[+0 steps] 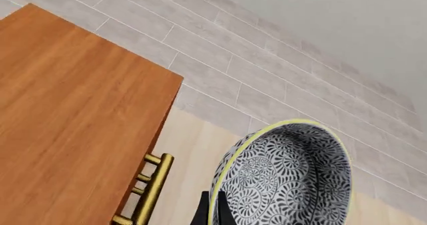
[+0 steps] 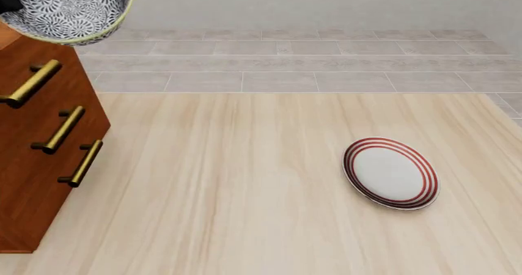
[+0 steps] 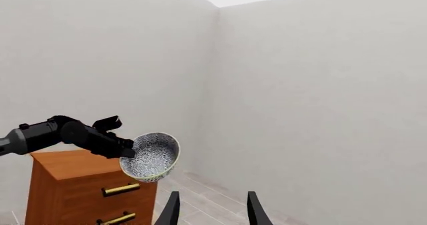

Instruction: Put the bowl on top of the cabinet.

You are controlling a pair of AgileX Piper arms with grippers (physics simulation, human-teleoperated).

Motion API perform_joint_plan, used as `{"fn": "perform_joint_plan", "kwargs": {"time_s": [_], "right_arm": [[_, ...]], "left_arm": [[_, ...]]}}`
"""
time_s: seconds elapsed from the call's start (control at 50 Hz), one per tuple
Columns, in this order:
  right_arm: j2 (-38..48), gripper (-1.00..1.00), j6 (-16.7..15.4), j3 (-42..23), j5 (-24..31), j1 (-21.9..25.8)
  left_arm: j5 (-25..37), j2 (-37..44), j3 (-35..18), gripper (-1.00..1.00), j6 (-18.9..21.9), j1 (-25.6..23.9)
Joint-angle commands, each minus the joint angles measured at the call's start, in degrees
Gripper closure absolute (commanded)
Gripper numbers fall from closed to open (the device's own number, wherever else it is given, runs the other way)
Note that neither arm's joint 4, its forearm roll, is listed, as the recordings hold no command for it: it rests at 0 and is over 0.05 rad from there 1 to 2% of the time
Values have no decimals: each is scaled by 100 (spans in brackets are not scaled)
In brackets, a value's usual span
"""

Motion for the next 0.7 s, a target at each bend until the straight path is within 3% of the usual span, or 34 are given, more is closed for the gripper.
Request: {"fn": "perform_joint_plan", "kwargs": {"time_s": [0.02, 0.7], "right_arm": [[-6, -100, -24, -3, 4, 63], [-33, -100, -64, 9, 0, 55]], "left_arm": [[61, -286, -56, 100, 272, 479], [20, -813, 248, 100, 398, 1631]]}}
